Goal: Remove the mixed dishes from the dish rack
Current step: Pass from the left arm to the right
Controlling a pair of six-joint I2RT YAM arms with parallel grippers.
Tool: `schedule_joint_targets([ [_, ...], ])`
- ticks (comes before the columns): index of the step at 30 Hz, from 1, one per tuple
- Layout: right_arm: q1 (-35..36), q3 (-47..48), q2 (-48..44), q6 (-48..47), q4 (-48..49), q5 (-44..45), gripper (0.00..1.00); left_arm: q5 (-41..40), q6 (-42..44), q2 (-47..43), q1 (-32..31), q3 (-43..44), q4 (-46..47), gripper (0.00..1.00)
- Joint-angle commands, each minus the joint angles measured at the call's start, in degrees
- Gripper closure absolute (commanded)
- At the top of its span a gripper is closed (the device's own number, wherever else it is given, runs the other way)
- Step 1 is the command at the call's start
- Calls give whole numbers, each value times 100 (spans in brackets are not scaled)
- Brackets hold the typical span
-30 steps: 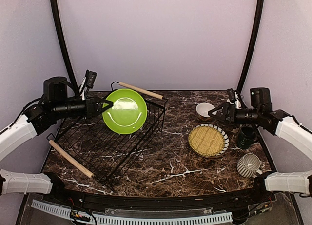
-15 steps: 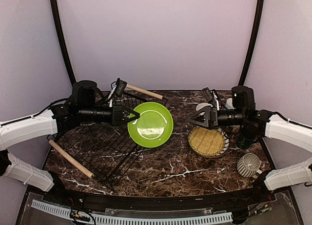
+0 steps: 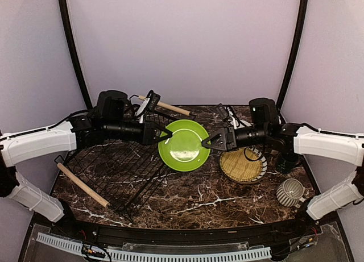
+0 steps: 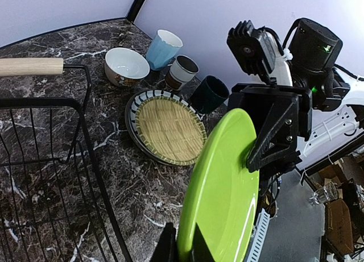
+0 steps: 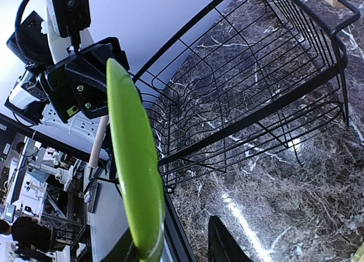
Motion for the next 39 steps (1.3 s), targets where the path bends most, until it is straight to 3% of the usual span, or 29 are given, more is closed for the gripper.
schedule_joint_targets([
  [1, 62, 229, 57, -89, -35, 106, 71, -210, 142, 65, -76, 348, -336, 99],
  [9, 62, 280, 139, -75, -6, 30, 100, -195, 198, 314, -136, 557, -510, 99],
  [14, 62, 288, 86, -138, -107, 205, 100, -277, 241, 391, -150, 696, -746, 98],
  [16, 60, 290, 47, -170, -172, 350, 100, -443, 273, 405, -150, 778, -939, 89],
  [22, 39, 223, -257, -246, -365, 633, 100, -613, 331, 302, -149, 856, -1127, 40],
  [28, -103, 123, -592, -246, -413, 768, 100, -770, 521, 60, -149, 822, -1141, 22],
  [39, -1045, -452, -1574, 62, -519, 873, 100, -1286, 780, -488, -142, 634, -1197, 9],
])
